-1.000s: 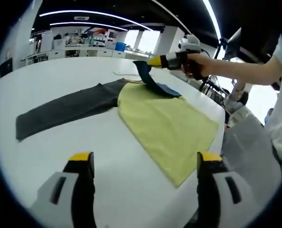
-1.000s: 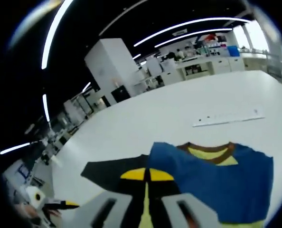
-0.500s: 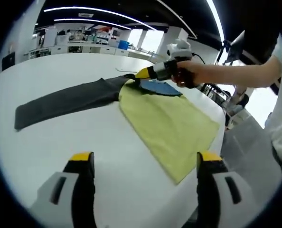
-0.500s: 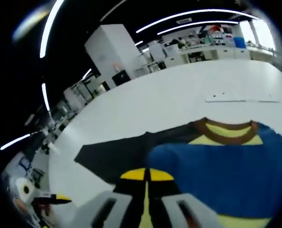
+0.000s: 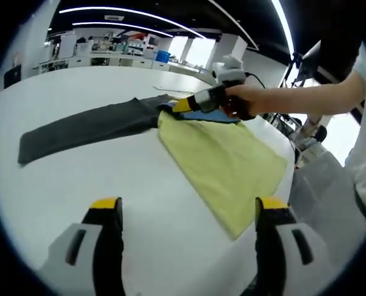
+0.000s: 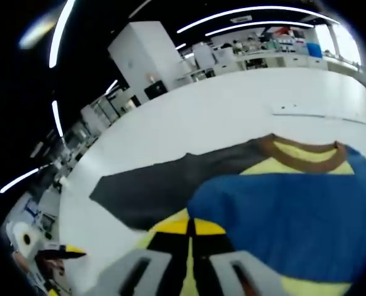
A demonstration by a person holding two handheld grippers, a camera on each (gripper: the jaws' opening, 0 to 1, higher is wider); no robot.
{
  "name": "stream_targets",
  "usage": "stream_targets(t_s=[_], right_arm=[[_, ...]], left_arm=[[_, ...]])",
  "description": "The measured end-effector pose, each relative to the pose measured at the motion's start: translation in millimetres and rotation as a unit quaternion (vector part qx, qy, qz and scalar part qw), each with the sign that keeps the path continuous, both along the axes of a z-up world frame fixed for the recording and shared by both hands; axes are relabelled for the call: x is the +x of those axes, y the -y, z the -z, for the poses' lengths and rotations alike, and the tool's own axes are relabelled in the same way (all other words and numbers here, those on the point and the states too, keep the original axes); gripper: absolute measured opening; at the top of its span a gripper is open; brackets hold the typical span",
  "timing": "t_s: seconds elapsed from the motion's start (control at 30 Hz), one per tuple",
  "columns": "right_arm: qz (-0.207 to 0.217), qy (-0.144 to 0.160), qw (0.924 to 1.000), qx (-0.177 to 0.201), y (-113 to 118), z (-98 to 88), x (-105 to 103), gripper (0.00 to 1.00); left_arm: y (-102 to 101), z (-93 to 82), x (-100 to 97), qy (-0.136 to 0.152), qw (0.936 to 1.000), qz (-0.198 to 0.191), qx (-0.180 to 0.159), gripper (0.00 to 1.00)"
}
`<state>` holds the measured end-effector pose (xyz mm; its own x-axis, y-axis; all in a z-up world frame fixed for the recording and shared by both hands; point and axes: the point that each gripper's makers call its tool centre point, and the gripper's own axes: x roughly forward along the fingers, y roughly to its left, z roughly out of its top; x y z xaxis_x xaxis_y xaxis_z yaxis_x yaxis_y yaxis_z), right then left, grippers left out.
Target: Fold the garment on the visible template until the final outline fits inside the template.
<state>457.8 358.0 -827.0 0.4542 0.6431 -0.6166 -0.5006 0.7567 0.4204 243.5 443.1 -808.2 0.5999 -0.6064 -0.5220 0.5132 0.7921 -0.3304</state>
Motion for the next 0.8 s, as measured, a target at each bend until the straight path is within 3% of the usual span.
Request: stream_targets(t_s=[0.17,0.23,0.27,0.4,0.5,0.63,0.8], right_arm=[[-0.004,0.000,1.0000,0.000,-0.7,1.7,1.0,0.00],[-0.034,0.006,0.9987,0.037,-12.6,-5.2,-5.5,0.00],[-0.031,0.003,0.9991,0.030,-10.9,-4.1,-7.3,0.03],[-0.076,0.056,0.9954,0.016,-13.1,-14.4,-21.3,0.33],[-0.071,0.063,0.9951,0.025,-7.1,-22.5,-26.4,0.50],[-0.063,0.071,0.9951,0.027,4.2,-21.5,-17.7,0.66],[-0.069,0.080,0.9942,0.021,13.3,-24.4,-23.6,0.84]], left_arm=[[-2.5,0.8,1.0,0.003,1.0000,0.002,0.002,0.86],[-2.6,0.4,1.5,0.004,1.0000,0.002,0.002,0.86],[-2.8,0.5,1.6,0.004,1.0000,0.001,0.002,0.86],[-1.6,0.7,1.6,0.006,1.0000,0.004,0.005,0.86],[0.3,1.3,1.1,0.006,0.9999,0.007,0.005,0.86],[4.6,0.1,1.6,0.009,0.9999,0.010,0.005,0.86],[7.2,-1.9,3.0,0.015,0.9998,0.012,0.002,0.86]])
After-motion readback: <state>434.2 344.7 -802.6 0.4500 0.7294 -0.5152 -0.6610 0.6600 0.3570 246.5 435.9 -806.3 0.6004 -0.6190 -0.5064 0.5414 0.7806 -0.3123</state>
